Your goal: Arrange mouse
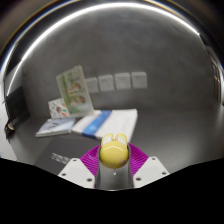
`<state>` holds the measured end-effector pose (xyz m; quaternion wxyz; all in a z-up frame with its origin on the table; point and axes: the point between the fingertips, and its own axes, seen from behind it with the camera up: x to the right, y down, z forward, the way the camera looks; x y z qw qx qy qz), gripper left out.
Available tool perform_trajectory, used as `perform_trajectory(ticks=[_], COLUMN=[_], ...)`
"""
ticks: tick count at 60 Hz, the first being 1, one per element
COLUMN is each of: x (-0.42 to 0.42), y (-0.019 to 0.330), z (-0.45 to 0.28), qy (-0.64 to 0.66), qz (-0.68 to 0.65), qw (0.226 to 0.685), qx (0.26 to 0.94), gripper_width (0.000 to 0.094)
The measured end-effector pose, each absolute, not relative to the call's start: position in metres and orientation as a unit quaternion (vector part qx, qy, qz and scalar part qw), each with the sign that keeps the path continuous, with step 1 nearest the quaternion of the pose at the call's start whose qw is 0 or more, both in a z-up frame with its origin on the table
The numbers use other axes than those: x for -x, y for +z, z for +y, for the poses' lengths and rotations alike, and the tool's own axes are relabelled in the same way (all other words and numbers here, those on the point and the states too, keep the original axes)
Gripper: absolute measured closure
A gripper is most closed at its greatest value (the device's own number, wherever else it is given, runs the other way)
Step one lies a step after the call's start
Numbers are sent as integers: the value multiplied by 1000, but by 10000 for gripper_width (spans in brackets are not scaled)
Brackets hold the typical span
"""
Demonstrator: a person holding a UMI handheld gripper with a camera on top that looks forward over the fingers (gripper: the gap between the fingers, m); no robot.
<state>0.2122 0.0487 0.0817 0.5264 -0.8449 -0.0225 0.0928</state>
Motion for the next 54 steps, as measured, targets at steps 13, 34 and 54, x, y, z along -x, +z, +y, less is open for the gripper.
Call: perform_trajectory(ticks=[13, 34, 54], x=[-64, 26, 32], y=[175, 1, -6], z=[34, 36, 18], qy=[113, 9, 10], qz=[-82, -41, -21], qw=[591, 464, 434], qx=[794, 885, 901], gripper_width=[563, 561, 40])
